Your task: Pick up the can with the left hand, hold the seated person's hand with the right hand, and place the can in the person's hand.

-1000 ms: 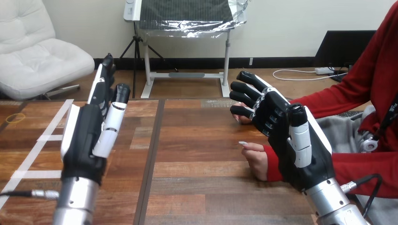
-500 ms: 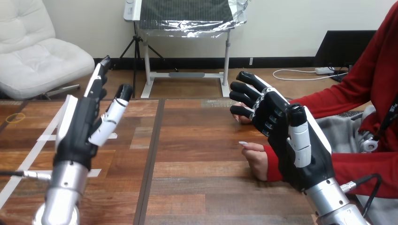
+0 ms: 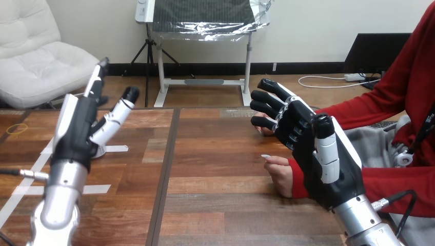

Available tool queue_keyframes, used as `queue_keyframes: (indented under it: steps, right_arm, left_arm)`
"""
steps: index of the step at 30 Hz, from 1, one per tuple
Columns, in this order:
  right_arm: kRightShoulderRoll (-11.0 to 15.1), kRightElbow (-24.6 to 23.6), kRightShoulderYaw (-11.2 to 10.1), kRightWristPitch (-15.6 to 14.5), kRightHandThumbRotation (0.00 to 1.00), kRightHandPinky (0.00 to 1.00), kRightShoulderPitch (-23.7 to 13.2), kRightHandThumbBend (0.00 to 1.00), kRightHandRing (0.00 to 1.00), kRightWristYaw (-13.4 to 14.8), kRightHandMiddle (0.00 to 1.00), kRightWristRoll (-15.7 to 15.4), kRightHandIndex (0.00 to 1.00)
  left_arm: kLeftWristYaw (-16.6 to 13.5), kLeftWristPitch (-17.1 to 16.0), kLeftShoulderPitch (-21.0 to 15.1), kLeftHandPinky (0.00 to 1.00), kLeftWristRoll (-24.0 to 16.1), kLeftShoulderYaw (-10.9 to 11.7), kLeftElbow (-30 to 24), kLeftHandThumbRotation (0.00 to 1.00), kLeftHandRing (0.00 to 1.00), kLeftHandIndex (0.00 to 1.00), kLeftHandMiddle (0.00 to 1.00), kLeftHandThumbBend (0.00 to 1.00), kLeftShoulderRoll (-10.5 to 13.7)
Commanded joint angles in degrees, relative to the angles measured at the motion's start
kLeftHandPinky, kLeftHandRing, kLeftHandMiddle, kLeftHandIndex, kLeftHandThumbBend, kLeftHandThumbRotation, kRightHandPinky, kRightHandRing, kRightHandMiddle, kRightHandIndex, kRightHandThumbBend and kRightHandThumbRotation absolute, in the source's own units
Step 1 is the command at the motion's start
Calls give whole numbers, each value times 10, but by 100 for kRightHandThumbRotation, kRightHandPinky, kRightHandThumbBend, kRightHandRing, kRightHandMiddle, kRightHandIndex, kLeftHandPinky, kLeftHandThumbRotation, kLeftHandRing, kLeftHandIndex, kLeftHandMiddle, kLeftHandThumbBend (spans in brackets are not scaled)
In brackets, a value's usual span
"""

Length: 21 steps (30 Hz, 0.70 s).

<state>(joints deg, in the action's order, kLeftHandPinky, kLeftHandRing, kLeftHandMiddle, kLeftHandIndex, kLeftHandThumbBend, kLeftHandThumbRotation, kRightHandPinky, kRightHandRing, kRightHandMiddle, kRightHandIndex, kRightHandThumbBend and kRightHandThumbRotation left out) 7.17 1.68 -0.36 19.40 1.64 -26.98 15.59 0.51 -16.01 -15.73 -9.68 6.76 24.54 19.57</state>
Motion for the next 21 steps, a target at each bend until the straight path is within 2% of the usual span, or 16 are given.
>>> queue_keyframes:
  steps: [1, 12, 21]
  right_arm:
    - [6, -3, -7, 6, 100, 80, -49, 89, 87, -5, 87, 7, 89]
    - [8, -5, -9, 7, 100, 80, -49, 89, 87, -9, 87, 7, 88]
    - [12, -6, -9, 7, 100, 80, -48, 89, 87, -12, 86, 7, 88]
  left_arm:
    - [-19, -22, -108, 94, -17, 0, 86, 75, 99, 100, 100, 55, 34]
    - [-33, -19, -176, 92, -31, -11, 181, 72, 98, 100, 100, 54, 52]
    - [-47, -14, -228, 90, -59, -28, 253, 67, 97, 99, 100, 52, 65]
